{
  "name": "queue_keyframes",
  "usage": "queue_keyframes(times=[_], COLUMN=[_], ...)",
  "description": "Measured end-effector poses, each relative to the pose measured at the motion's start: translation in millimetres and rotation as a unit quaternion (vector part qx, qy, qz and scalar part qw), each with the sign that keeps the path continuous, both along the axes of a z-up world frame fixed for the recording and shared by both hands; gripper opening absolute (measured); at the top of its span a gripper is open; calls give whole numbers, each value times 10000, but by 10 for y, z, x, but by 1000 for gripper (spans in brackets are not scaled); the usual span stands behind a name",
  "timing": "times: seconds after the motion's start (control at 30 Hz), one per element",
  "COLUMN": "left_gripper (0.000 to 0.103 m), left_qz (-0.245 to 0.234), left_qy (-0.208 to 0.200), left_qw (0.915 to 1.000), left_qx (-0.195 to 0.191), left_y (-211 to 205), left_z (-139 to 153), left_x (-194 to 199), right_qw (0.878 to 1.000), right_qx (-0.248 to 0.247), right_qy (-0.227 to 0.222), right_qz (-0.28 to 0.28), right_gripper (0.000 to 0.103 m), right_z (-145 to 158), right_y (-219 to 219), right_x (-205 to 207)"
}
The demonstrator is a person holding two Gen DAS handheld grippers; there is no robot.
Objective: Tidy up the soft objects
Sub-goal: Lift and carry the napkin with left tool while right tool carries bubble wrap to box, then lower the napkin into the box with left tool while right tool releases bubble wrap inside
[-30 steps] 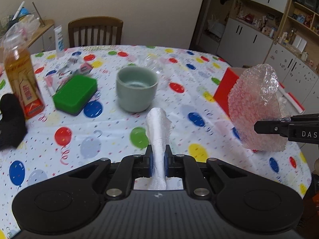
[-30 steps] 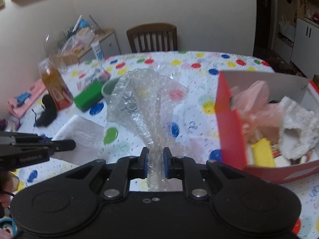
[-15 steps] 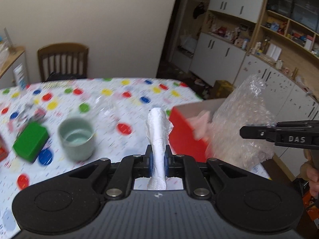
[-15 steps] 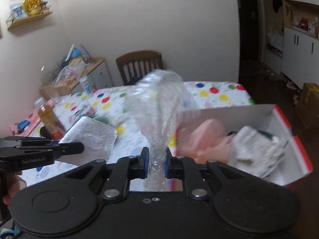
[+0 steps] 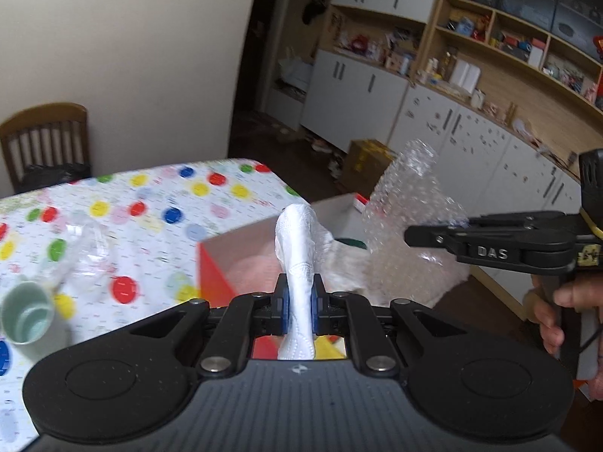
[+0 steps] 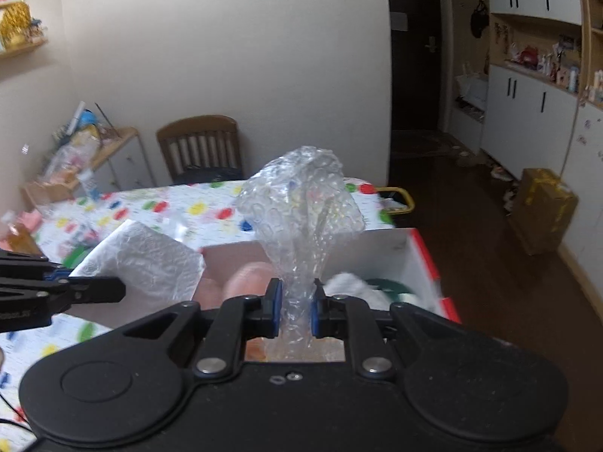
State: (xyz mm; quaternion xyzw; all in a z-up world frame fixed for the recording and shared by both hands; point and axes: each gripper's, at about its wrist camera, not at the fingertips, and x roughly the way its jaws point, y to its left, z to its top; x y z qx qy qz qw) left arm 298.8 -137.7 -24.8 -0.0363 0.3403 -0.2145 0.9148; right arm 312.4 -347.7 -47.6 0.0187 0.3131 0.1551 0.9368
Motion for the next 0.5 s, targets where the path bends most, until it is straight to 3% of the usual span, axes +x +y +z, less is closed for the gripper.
queue_keyframes(times=[0.27, 0.5], left_gripper=[10, 10], left_qz=[-299, -494], left_qy=[279, 635], left_qw=[9988, 9960], left_qx=[278, 380], left_y=[-466, -707], left_z=[-276, -536], left_x=[193, 414], right_qw=[9988, 9977], right_qx=[-441, -506], right_qy=[157, 432], right_qz=[-169, -95], right_gripper=[14, 14], right_z=[-229, -458], right_y=[-276, -278], right_x=[210, 374])
